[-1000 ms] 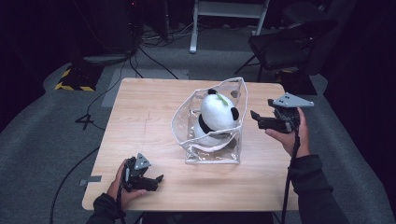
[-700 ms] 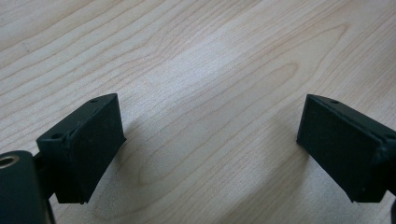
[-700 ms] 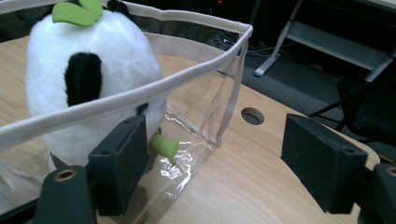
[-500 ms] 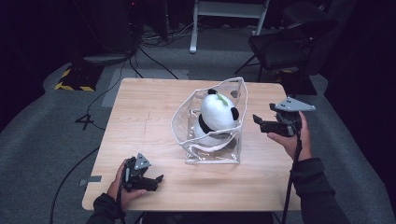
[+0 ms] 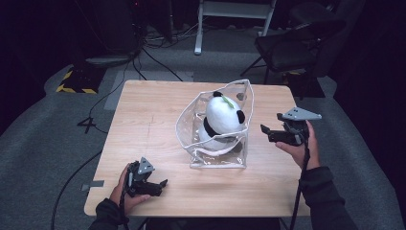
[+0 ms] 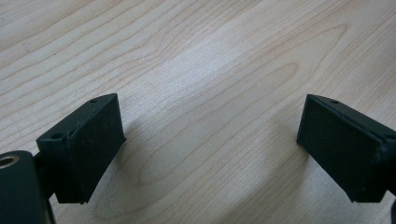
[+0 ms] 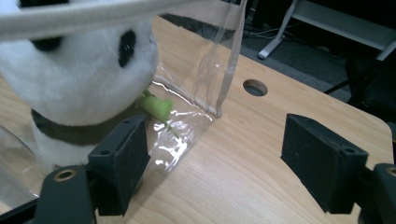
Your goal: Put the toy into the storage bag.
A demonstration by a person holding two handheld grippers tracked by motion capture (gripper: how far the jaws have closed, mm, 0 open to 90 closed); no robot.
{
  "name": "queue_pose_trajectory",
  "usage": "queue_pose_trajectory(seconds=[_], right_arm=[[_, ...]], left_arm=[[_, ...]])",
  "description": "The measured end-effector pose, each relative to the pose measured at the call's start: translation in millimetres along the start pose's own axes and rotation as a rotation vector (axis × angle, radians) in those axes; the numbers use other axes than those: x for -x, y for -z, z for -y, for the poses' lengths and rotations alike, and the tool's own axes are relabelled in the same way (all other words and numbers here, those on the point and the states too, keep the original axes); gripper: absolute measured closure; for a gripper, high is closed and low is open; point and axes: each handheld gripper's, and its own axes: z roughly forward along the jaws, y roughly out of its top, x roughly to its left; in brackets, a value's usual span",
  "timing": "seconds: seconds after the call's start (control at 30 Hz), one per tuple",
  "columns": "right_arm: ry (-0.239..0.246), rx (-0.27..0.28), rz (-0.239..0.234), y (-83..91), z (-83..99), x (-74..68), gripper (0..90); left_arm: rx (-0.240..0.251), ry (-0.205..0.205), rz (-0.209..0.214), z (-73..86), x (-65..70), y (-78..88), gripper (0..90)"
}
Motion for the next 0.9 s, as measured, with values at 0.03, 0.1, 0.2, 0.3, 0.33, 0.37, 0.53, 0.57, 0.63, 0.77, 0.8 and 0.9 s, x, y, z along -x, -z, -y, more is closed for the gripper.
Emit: queue_pose_trajectory(seconds=[0.03, 0.1, 0.2, 0.3, 0.33, 0.37, 0.53, 0.57, 0.63, 0.77, 0.8, 0.9], right_arm=[[0.000, -0.002, 0.000, -0.6, 1.6, 0.3, 23.0], [-0.008, -0.003, -0.009, -1.3, 4.4, 0.5, 23.0], [0.002, -0.010, -0.017, -2.5, 9.2, 0.1, 22.9], [0.004, -0.025, -0.023, -5.0, 16.0, -0.6, 22.8], [0.003, -0.027, -0.024, -5.4, 17.0, -0.7, 22.8], [0.006, -0.032, -0.024, -6.1, 19.6, -0.9, 22.8], [0.012, -0.061, -0.003, -9.1, 27.5, -1.1, 23.1], [0.011, -0.066, -0.007, -9.5, 28.7, -1.0, 23.0], [0.019, -0.071, -0.003, -10.1, 31.1, -1.6, 22.9], [0.020, -0.076, -0.003, -10.4, 34.7, -2.2, 22.8], [0.020, -0.077, -0.005, -10.5, 36.2, -2.4, 22.8], [0.026, -0.082, -0.002, -10.7, 38.3, -3.2, 22.7]], left_arm=[[0.000, -0.002, -0.001, 0.0, -0.1, 0.1, 7.3], [-0.001, -0.003, -0.001, 0.0, -0.2, 0.1, 7.3], [0.000, -0.003, -0.001, 0.0, -0.2, 0.1, 7.3], [-0.001, -0.003, -0.001, 0.0, -0.2, 0.1, 7.3], [-0.001, -0.003, -0.001, 0.0, -0.2, 0.1, 7.3], [0.000, -0.002, -0.001, 0.0, -0.1, 0.1, 7.3], [-0.001, 0.003, 0.001, -0.2, 0.1, -0.3, 7.1], [-0.001, 0.004, 0.001, -0.2, 0.1, -0.3, 7.1], [0.000, 0.004, 0.001, -0.2, 0.1, -0.4, 7.1], [0.000, 0.004, 0.001, -0.2, 0.1, -0.4, 7.0], [0.000, 0.004, 0.001, -0.2, 0.2, -0.4, 7.0], [0.000, 0.004, 0.001, -0.2, 0.2, -0.4, 7.1]])
